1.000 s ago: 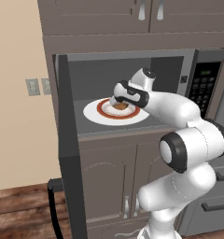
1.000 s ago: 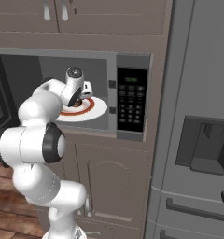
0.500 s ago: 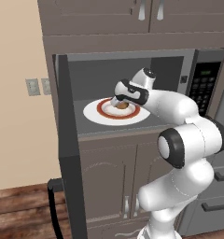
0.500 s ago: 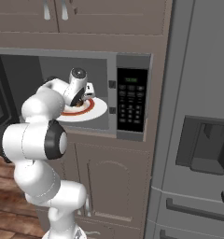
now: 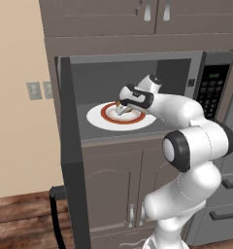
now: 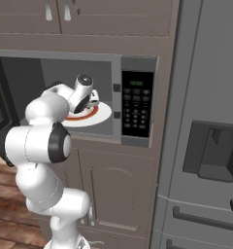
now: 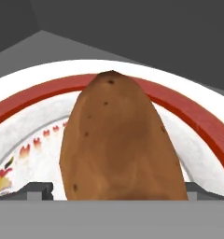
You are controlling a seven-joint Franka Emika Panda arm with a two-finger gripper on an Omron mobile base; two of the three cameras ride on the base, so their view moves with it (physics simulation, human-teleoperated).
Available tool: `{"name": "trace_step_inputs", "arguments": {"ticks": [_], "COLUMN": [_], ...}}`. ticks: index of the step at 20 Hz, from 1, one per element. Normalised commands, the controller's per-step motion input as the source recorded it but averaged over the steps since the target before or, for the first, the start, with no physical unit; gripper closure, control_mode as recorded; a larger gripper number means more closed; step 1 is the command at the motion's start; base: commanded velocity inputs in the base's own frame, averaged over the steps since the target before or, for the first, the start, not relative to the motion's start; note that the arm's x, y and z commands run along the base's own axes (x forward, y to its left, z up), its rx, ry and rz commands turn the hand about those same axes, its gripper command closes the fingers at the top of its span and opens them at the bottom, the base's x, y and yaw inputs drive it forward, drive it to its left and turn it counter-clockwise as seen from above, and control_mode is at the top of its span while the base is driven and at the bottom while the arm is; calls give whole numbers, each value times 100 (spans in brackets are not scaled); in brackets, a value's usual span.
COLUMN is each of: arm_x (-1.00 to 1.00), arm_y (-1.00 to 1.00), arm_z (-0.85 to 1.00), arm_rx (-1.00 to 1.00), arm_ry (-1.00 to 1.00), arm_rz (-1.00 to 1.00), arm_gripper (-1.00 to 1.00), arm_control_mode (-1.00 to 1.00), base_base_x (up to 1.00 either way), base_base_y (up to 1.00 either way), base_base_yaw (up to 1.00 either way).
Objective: Retrieve the reheated potato from the microwave, then place the potato, cheese, and condiment on the cutting board.
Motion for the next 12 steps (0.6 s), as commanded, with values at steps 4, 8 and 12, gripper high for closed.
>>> {"name": "trace_step_inputs", "arguments": {"ticks": [4, 8, 12], "arm_x": [10, 13, 5], "arm_y": [8, 1, 1], "arm_z": [-12, -1, 0], "arm_rx": [0, 0, 0], "arm_ry": [0, 0, 0], "arm_rz": [2, 2, 0], "arm_gripper": [-100, -100, -100], "arm_control_mode": [-100, -100, -100], "base_base_x": [0, 0, 0], "base_base_y": [0, 0, 0], "base_base_yaw": [0, 0, 0]}}
